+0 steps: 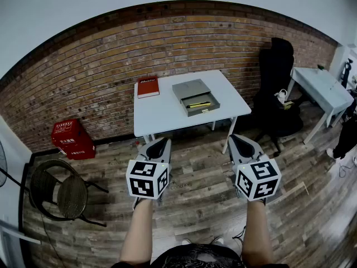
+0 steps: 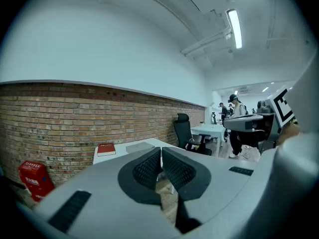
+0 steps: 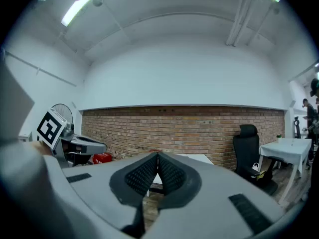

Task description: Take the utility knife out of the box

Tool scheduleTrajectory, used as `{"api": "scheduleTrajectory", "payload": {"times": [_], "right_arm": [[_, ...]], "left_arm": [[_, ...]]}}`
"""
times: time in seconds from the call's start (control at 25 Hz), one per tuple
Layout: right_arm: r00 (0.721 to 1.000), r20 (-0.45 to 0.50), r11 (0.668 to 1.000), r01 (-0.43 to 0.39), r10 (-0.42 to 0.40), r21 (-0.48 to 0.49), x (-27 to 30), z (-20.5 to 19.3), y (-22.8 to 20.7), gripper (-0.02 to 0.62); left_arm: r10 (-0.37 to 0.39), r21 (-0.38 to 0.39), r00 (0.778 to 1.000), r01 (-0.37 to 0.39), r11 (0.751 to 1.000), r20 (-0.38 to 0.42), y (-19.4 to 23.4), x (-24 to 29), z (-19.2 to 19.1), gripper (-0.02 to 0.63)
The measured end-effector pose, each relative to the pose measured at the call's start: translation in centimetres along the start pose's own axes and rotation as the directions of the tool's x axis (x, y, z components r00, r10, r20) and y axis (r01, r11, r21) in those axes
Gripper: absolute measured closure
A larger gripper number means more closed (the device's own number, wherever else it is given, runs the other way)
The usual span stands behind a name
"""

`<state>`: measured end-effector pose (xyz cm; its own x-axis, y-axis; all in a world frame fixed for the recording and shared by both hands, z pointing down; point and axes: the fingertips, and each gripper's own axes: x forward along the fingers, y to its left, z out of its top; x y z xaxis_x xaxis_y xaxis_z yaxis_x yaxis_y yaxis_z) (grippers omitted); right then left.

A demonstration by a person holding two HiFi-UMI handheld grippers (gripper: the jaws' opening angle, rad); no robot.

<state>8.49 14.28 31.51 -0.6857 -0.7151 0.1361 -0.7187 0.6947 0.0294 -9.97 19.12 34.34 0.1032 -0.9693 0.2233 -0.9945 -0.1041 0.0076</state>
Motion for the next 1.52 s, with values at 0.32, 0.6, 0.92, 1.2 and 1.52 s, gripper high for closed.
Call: {"api": "scheduleTrajectory", "payload": {"times": [0.32, 0.6, 0.92, 1.2, 1.52], "right_arm": [[1.000, -0.019, 1.000, 0.015, -0.015, -0.015, 1.0, -0.7, 1.5, 0.575], [0.999, -0.027, 1.000, 0.020, -0.020, 0.003, 2.7, -1.7, 0.6, 0.575], [0.999, -0.037, 0.999, -0.005, 0.006, 0.034, 7.2, -3.0, -2.7, 0.575], [0.998, -0.042, 0.998, -0.052, 0.054, 0.036, 12.8, -2.5, -7.8, 0.575], [0.989, -0.055, 0.990, -0.131, 0.134, 0.051, 18.1, -1.9, -13.3, 0.575]], "left_arm": [[-0.006, 0.002, 1.000, 0.006, 1.000, 0.008, 1.6, 0.8, -0.7, 0.574], [-0.019, -0.001, 1.000, 0.019, 1.000, -0.004, 1.9, 3.2, -1.3, 0.572], [0.001, 0.007, 0.999, -0.001, 1.000, -0.044, 2.9, 8.3, -1.9, 0.538], [0.020, -0.013, 0.997, -0.021, 1.000, -0.075, 3.7, 15.2, -0.9, 0.501], [0.071, -0.050, 0.994, -0.075, 0.996, -0.078, 4.4, 21.7, 0.9, 0.456]]}}
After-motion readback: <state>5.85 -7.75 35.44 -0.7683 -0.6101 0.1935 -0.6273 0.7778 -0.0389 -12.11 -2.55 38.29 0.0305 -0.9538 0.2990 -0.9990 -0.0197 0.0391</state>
